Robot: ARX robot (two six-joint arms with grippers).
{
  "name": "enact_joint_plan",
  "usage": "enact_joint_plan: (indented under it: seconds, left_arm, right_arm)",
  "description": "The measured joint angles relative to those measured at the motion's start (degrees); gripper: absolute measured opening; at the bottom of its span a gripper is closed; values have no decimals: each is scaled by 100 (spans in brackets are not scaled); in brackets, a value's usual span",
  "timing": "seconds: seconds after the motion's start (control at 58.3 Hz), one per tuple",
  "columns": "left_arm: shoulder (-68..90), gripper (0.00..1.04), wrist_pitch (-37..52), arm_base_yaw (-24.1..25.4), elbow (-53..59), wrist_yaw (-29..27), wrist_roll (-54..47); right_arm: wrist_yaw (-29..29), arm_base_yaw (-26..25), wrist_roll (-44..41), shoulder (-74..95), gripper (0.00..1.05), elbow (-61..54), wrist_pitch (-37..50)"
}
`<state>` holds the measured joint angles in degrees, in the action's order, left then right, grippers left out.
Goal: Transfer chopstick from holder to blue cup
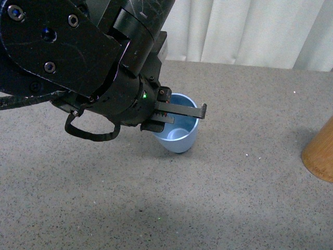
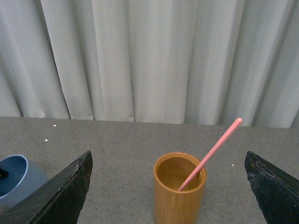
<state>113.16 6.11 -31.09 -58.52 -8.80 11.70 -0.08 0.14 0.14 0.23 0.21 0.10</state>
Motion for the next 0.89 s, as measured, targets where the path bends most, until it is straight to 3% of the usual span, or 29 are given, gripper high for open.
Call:
enact_joint_plan:
  seconds: [0.892]
  left_arm:
    - [168,4,-621,-42,-525,-57,-647]
  right_arm:
    - [0,0,0,0,95,0,0]
